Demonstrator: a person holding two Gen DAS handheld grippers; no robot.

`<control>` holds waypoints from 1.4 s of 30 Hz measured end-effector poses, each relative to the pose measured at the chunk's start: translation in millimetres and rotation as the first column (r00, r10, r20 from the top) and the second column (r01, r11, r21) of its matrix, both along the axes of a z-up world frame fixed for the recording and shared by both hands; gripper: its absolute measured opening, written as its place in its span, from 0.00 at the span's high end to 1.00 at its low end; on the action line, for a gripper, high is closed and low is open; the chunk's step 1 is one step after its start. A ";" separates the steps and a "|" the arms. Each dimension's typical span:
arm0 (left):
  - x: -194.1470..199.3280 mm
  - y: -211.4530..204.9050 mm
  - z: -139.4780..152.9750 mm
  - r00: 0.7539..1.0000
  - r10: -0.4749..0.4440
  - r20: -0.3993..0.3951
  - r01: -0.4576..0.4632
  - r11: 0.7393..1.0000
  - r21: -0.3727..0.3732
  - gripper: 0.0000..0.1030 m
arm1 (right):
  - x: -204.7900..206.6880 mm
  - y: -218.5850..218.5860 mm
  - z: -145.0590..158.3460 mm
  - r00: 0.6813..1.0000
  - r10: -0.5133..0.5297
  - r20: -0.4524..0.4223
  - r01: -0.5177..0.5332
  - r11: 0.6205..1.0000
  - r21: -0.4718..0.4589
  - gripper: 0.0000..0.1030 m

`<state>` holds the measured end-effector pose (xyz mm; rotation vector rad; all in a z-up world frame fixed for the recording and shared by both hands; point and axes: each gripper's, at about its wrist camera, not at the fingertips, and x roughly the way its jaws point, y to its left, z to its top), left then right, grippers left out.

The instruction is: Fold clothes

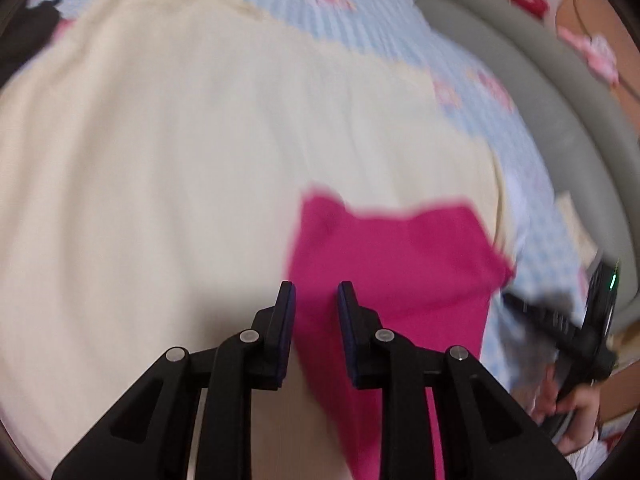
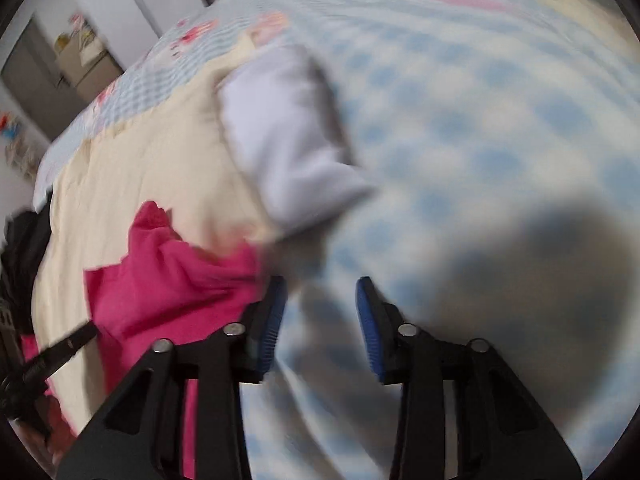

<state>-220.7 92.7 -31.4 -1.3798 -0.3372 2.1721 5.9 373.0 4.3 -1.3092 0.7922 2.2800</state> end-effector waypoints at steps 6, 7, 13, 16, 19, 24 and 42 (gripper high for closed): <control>-32.7 13.4 -13.6 0.998 0.020 0.067 -0.018 0.999 -0.036 0.58 | -10.6 -30.9 55.0 0.969 0.197 -0.146 -0.191 0.980 0.059 0.62; -34.0 17.1 -18.1 0.996 0.011 0.089 -0.010 1.000 -0.012 0.58 | -26.8 -39.6 57.9 0.953 0.252 -0.165 -0.246 0.967 0.059 0.55; -31.6 32.9 -14.1 0.999 -0.028 0.035 0.031 0.997 -0.075 0.84 | -111.9 -53.7 15.6 0.913 0.407 -0.016 -0.407 0.913 0.001 0.70; -31.1 28.1 -5.4 0.999 0.015 -0.030 -0.017 0.998 -0.055 0.91 | -120.8 -61.0 10.8 0.904 0.426 0.021 -0.427 0.902 0.064 0.92; -33.0 21.0 -2.3 0.995 0.072 -0.071 -0.075 0.997 -0.033 0.91 | -114.6 -60.7 21.3 0.902 0.429 -0.041 -0.422 0.898 0.123 0.96; -50.8 14.2 -35.3 0.995 0.074 0.061 -0.067 0.992 -0.106 0.89 | -114.4 -48.6 18.7 0.946 0.318 -0.069 -0.301 0.935 0.187 0.96; 49.4 20.4 -29.4 0.956 -0.264 0.128 0.284 0.943 -0.173 0.77 | -16.7 -127.4 7.4 0.926 0.369 -0.083 -0.372 0.928 -0.016 0.77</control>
